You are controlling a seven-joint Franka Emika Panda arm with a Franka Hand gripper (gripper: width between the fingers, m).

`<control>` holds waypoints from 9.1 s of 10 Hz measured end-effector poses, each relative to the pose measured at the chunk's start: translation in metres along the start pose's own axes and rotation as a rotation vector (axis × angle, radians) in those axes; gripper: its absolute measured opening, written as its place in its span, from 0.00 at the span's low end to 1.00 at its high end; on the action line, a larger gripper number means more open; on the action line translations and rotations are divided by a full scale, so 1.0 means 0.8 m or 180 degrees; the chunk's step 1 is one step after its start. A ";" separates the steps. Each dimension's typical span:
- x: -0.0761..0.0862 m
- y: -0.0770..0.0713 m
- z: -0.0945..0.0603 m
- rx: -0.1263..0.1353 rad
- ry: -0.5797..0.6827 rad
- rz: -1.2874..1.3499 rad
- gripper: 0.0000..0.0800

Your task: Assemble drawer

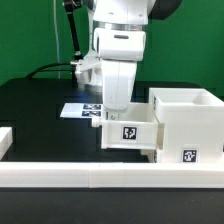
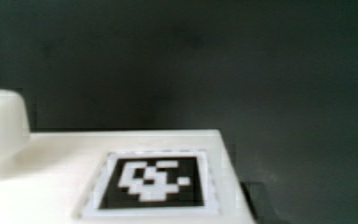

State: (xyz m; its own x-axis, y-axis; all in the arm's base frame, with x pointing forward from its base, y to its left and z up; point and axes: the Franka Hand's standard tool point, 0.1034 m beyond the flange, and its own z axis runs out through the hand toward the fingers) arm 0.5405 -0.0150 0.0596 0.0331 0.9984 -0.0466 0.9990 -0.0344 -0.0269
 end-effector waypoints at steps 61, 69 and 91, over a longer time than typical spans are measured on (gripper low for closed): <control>0.013 0.063 -0.008 -0.0032 0.0061 -0.0168 0.81; 0.058 0.070 -0.017 -0.0074 0.0062 -0.0164 0.81; -0.016 0.046 -0.084 -0.0157 -0.0032 -0.0015 0.81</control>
Offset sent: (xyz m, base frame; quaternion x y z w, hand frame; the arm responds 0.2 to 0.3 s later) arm -0.0018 0.0050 0.0002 0.0153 -0.0169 -0.0401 0.9989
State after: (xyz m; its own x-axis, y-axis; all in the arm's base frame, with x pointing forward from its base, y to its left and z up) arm 0.5783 -0.0263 0.1264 0.0283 0.9980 -0.0566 0.9994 -0.0270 0.0222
